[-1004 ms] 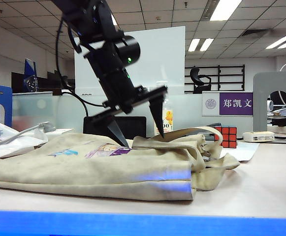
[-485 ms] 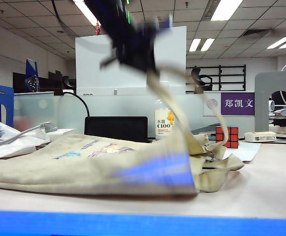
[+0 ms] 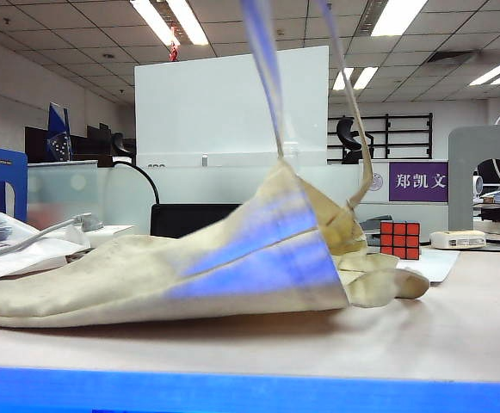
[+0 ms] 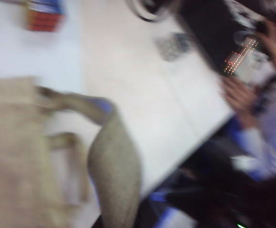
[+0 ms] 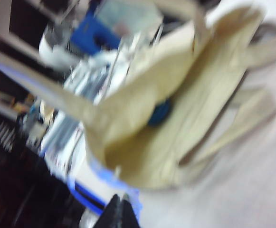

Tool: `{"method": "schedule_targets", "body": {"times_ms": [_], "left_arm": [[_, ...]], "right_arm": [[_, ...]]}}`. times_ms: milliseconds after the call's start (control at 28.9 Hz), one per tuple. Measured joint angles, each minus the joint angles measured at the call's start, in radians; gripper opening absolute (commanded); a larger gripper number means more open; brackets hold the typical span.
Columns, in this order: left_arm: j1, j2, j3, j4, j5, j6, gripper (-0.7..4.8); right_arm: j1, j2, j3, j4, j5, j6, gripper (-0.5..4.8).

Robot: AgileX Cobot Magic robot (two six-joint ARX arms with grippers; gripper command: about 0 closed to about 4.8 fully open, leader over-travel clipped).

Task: Take the glasses case out of the canvas bag and put it on the table.

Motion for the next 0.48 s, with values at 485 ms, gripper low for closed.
{"method": "schedule_targets", "body": {"times_ms": [485], "left_arm": [[-0.487,-0.101,-0.003,-0.220,-0.020,-0.055,-0.05]], "right_arm": [[0.409,0.464,0.113,0.223,0.103,-0.212,-0.05]]}}
